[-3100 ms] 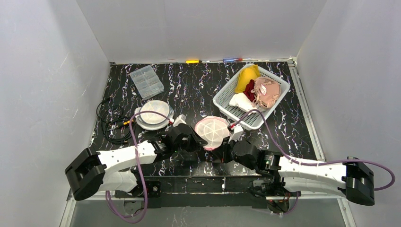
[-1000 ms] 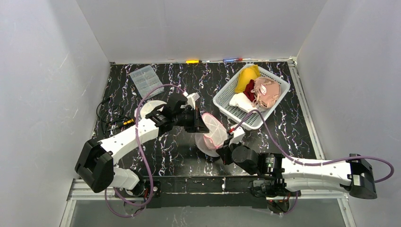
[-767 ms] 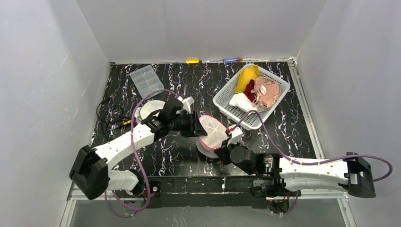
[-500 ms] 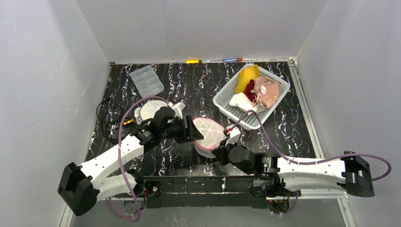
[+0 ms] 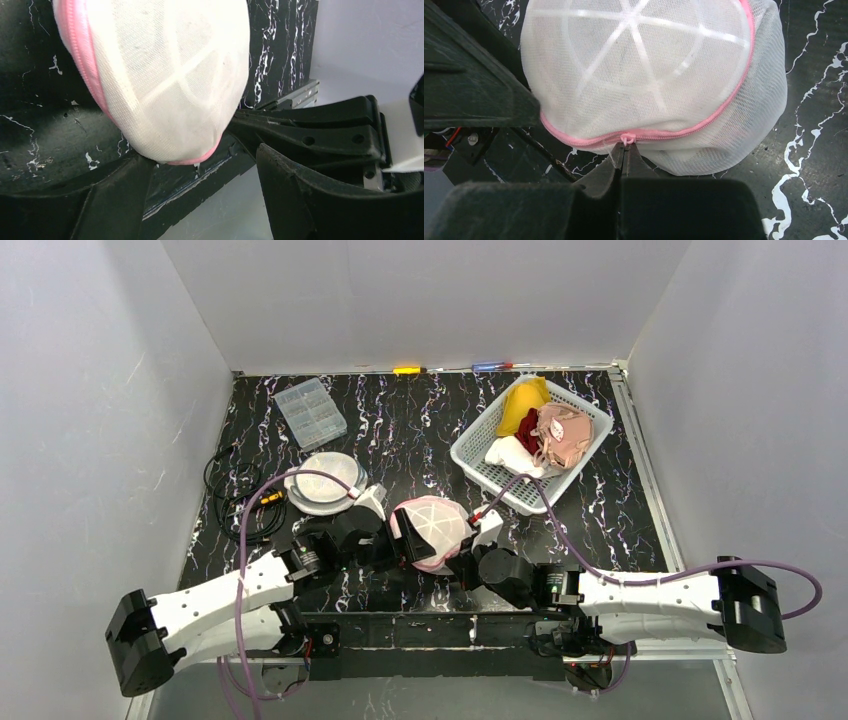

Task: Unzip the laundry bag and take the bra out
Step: Unzip the laundry bag at the center of the board.

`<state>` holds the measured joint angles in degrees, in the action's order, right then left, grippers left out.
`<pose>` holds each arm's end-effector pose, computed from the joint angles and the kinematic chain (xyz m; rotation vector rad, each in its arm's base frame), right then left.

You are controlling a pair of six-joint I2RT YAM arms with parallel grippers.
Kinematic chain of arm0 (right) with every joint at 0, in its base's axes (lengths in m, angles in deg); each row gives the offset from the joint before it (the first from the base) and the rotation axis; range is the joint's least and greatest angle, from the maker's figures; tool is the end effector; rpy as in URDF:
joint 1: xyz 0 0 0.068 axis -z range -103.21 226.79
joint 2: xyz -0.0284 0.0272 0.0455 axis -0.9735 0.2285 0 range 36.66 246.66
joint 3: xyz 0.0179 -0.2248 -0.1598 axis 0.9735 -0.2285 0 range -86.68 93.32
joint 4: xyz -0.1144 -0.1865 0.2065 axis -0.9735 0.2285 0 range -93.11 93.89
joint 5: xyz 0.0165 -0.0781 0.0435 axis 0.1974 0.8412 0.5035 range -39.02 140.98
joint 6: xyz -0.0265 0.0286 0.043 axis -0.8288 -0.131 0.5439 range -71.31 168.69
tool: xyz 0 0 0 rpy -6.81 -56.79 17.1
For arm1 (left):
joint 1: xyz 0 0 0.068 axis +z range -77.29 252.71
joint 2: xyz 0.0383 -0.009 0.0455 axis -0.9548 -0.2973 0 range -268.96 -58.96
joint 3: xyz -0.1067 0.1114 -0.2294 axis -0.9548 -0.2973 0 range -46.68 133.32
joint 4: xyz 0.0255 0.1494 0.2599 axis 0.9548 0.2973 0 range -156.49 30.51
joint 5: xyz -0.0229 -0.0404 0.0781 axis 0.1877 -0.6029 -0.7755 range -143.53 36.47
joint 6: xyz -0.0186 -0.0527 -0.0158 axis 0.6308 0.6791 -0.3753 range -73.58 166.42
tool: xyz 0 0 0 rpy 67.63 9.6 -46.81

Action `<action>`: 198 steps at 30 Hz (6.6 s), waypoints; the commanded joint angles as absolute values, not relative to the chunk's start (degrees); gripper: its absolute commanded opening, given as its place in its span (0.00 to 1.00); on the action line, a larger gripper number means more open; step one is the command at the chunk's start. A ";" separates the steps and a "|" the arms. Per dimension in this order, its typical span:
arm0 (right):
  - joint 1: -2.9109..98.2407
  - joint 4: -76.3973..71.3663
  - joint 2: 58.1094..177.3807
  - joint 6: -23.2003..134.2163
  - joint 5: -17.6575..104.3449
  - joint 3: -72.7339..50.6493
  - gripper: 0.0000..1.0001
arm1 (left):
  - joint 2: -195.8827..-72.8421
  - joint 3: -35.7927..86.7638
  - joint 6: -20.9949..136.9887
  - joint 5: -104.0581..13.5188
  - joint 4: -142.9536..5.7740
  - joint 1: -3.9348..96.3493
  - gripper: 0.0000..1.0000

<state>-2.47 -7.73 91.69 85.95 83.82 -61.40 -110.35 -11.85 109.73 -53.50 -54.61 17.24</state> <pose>0.0677 0.2354 0.1965 -0.3637 1.9821 0.7635 0.1397 -0.2030 0.2435 -0.1587 2.3212 -1.1932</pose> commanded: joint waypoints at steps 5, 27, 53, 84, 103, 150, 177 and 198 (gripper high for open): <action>-2.80 -9.64 90.92 85.65 84.89 -60.09 0.01 | -111.73 -14.78 117.35 -62.45 -62.94 12.62 0.73; -2.79 -6.87 88.10 85.35 86.75 -58.99 0.01 | -110.98 -17.68 130.57 -67.55 -60.69 9.05 0.73; -3.10 -4.31 87.29 84.73 84.92 -58.48 0.01 | -116.43 -10.78 125.31 -77.73 -50.12 8.50 0.00; -3.46 -6.78 89.08 78.91 84.18 -55.41 0.01 | -127.88 2.86 76.03 -31.91 -56.61 30.37 0.00; -4.15 -12.69 95.29 86.61 84.19 -59.02 0.01 | -113.21 -10.19 95.54 -45.56 -51.25 30.33 0.49; -5.57 -10.18 95.39 85.08 83.25 -57.01 0.01 | -118.27 -21.46 133.47 -61.67 -69.30 16.71 0.04; -7.08 -2.37 87.15 85.08 88.56 -56.41 0.01 | -119.54 -3.06 99.30 -39.76 -55.01 27.21 0.00; -8.77 -13.03 100.35 89.37 90.59 -54.71 0.01 | -119.01 -9.74 95.60 -29.12 -56.68 36.14 0.34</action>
